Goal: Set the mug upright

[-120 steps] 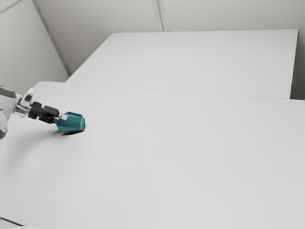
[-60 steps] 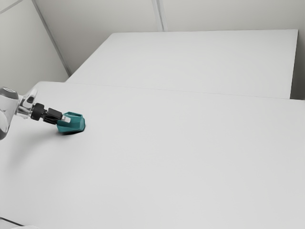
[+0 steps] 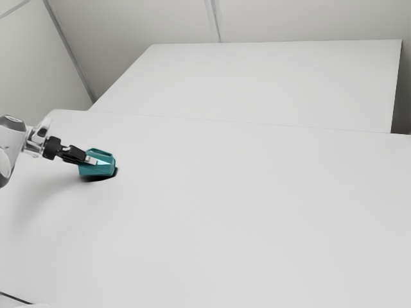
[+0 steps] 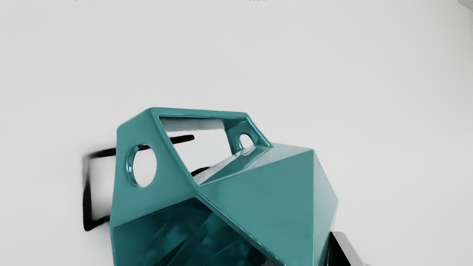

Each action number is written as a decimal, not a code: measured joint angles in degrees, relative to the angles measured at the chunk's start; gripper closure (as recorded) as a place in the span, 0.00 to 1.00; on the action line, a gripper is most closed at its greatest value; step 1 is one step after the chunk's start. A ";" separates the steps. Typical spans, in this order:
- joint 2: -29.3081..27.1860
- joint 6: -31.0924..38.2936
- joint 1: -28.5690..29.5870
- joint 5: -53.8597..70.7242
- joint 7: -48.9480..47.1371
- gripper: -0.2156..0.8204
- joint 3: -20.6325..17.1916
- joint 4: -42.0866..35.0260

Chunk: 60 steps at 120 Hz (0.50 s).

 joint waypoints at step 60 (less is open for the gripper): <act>-6.75 1.49 -4.51 2.49 -0.18 0.95 -1.70 -3.72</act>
